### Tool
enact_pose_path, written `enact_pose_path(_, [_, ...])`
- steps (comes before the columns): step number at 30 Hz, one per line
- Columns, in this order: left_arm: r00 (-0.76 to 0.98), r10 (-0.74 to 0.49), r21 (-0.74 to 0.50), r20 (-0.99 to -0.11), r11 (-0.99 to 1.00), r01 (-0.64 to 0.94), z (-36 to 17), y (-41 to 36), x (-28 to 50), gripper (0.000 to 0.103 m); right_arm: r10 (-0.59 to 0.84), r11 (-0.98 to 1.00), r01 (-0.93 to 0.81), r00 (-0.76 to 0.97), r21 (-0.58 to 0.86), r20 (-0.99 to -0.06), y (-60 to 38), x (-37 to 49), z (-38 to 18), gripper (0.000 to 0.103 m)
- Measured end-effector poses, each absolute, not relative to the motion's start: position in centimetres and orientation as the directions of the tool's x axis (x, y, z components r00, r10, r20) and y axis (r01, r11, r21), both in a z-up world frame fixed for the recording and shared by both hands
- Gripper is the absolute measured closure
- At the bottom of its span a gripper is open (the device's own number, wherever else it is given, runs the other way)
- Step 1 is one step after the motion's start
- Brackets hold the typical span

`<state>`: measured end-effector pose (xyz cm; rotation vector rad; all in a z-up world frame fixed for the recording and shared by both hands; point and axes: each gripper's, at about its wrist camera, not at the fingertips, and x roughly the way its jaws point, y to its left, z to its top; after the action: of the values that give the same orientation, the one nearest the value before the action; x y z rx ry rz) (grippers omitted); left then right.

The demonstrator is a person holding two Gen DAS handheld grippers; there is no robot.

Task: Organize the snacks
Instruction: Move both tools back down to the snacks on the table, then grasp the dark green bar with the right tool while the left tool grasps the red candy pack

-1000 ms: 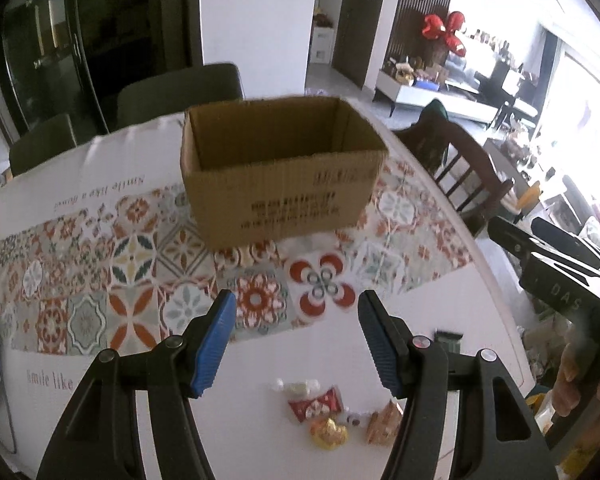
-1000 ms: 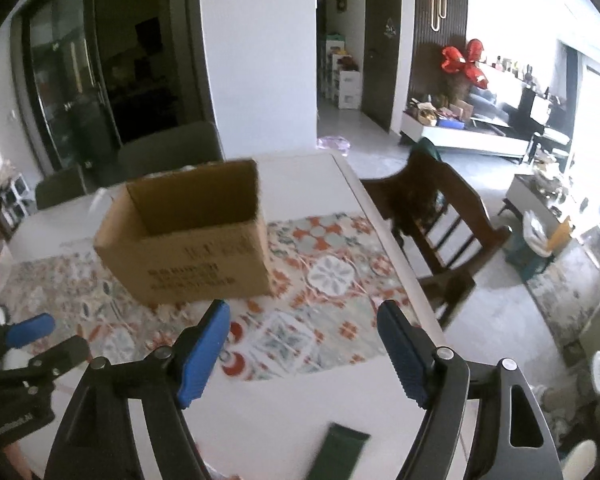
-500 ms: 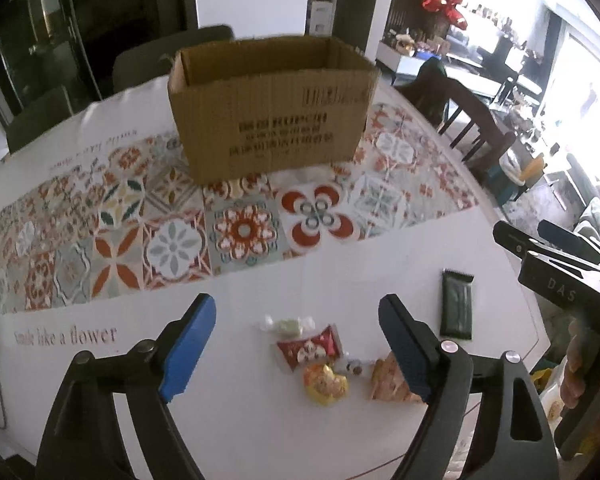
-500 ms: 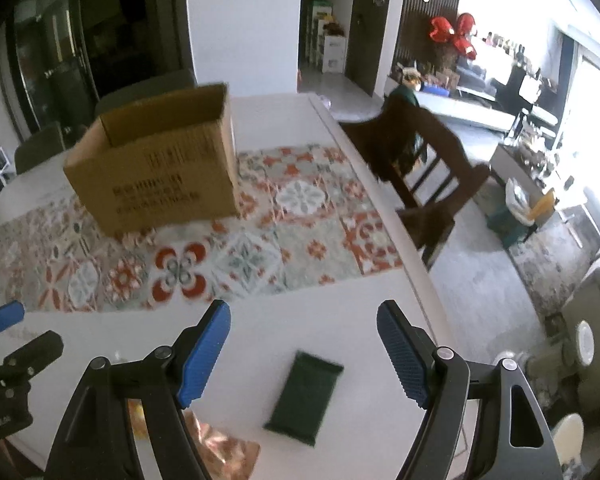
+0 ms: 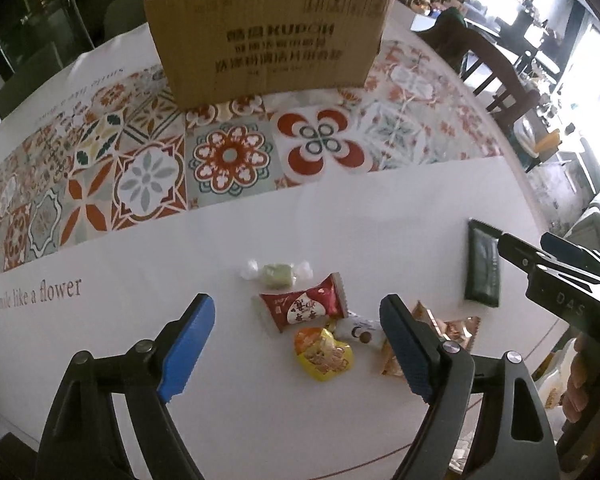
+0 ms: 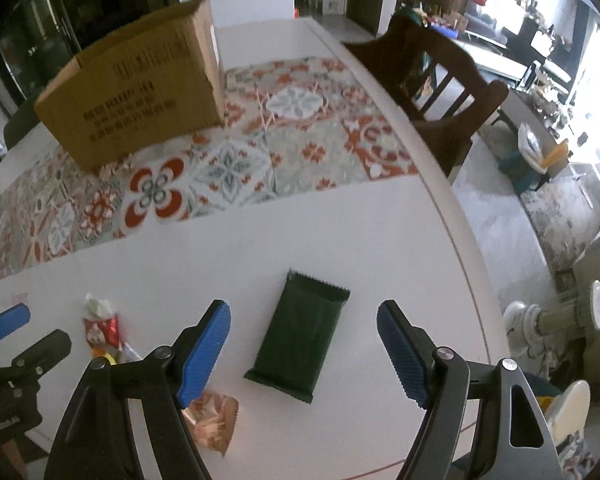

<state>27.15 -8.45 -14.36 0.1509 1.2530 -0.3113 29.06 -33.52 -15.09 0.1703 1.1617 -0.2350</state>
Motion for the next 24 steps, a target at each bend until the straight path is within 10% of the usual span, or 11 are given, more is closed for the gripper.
enact_pose_path(24, [0.195, -0.109, -0.053, -0.975, 0.960, 0.275, -19.5, -9.0, 28.7, 0.019, -0.058, 0.952, 0.307, 0.232, 0.017, -0.971, -34.2, 29.6, -20.4, 0.027])
